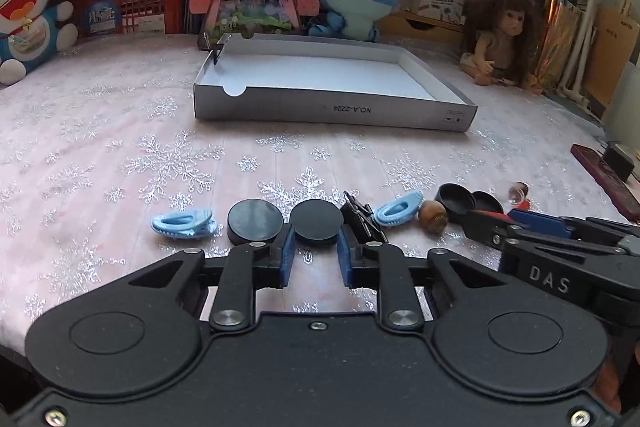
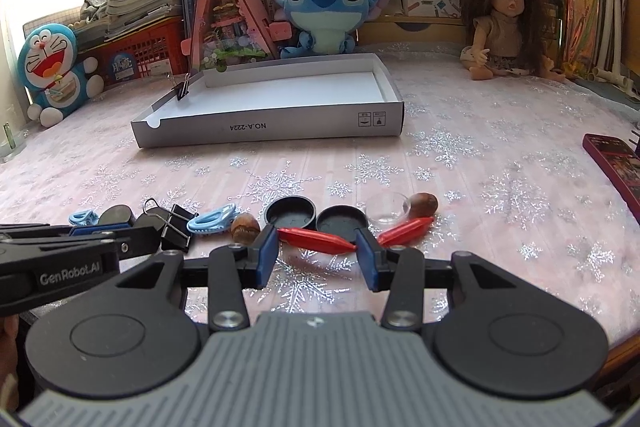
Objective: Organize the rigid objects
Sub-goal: 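Close the left gripper on a black round disc while the right gripper grasps a red marker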
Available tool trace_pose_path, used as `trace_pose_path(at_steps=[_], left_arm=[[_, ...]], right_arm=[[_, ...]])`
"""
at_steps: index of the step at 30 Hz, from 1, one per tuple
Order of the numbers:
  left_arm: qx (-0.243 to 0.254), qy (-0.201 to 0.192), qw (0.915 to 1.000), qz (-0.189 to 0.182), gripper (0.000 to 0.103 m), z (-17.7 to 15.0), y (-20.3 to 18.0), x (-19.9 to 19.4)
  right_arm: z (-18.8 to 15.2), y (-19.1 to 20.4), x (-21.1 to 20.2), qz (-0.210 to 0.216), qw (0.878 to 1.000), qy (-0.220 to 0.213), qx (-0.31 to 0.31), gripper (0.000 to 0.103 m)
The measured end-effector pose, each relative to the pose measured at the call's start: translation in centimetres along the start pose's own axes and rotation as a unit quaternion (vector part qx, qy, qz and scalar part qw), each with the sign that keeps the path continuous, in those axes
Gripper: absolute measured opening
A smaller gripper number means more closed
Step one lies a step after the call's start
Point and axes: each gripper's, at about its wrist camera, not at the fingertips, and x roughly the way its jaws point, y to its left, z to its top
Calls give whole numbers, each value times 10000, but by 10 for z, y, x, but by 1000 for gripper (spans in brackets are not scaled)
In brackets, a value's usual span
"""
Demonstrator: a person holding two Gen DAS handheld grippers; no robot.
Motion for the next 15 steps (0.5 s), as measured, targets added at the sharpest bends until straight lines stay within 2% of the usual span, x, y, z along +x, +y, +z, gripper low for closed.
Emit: trace_pose_path(at_steps=[7,12,15], left_arm=[[91,-144,9998,114,34,8,-1,15],[63,-218,9997,110,35,11,1,23],[97,-238,9996,133,30,11,-1,24]], right_arm=[[0,0,0,-2,10000,2,0,48],[1,0,0,-15,10000,-6,-3,48],[1,0,0,-16,10000,-6,-5,48]])
